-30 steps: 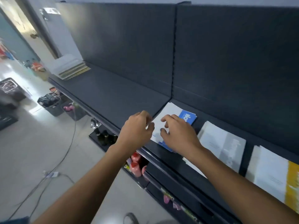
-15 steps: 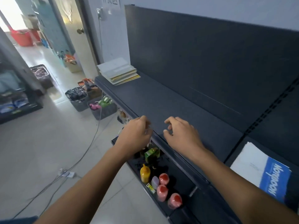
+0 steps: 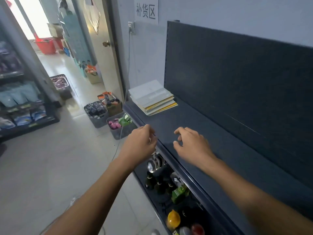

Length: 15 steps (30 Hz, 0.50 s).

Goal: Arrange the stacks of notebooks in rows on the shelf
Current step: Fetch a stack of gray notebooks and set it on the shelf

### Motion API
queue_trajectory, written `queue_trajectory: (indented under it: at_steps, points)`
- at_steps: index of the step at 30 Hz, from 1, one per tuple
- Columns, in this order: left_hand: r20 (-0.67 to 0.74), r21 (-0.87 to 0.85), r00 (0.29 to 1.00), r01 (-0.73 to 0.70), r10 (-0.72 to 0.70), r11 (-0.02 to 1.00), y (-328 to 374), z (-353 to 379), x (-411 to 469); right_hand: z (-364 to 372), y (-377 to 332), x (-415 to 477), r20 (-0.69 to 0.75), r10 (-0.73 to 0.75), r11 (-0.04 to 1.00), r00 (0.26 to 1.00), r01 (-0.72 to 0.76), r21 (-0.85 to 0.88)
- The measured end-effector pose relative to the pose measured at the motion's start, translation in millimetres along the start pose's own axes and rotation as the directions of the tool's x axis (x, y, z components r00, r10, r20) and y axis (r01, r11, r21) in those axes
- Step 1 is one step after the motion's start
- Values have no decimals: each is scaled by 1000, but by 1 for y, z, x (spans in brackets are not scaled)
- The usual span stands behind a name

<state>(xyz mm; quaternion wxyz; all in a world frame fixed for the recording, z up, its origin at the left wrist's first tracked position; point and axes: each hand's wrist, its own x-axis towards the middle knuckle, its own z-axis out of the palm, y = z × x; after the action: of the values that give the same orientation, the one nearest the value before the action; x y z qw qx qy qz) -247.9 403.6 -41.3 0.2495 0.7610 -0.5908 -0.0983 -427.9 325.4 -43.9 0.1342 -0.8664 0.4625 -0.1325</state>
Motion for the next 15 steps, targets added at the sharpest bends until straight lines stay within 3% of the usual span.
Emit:
queue_trajectory:
  at_steps: [8, 15]
  points:
    - [16, 38, 1000, 1, -2, 999, -76, -23, 86, 31, -41, 105, 74, 4, 1000, 997, -4, 1]
    - [62, -12, 997, -54, 55, 998, -143, -40, 155, 57, -69, 181, 63, 102, 995, 993, -101, -28]
